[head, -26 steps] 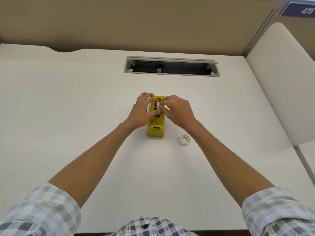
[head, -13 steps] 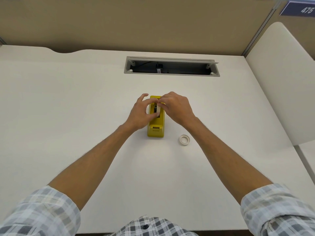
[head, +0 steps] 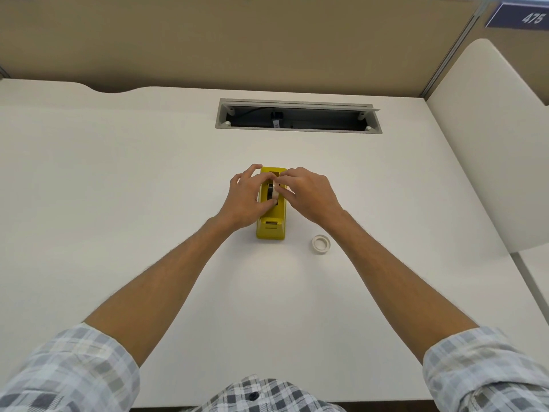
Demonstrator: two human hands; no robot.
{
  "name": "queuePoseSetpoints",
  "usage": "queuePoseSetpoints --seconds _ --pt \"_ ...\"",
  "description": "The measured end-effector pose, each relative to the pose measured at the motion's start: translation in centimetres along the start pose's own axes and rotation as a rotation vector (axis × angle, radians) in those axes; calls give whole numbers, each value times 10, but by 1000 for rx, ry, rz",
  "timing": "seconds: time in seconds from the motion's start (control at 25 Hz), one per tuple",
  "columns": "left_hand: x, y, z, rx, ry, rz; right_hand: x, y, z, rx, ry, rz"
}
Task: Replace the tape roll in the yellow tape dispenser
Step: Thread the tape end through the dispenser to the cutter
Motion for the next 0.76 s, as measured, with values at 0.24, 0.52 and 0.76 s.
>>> queuePoseSetpoints --seconds 0.24,0.52,0.76 --pt "-1 1 0 -50 0 -6 6 2 -2 8 -40 38" --pt "-2 -3 0 -76 16 -20 8 2 -4 39 -72 62" --pt "-2 -2 -2 -59 26 -5 7 4 -7 64 -79 60"
Point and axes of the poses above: each hand's wrist, its own x-axis away from the middle knuckle, its own y-axis out of the palm, z = x × y, the point moved 1 cm from there along -x, towards the middle knuckle, and after that the axes turned 9 degrees about -x, right-handed, at the moved point
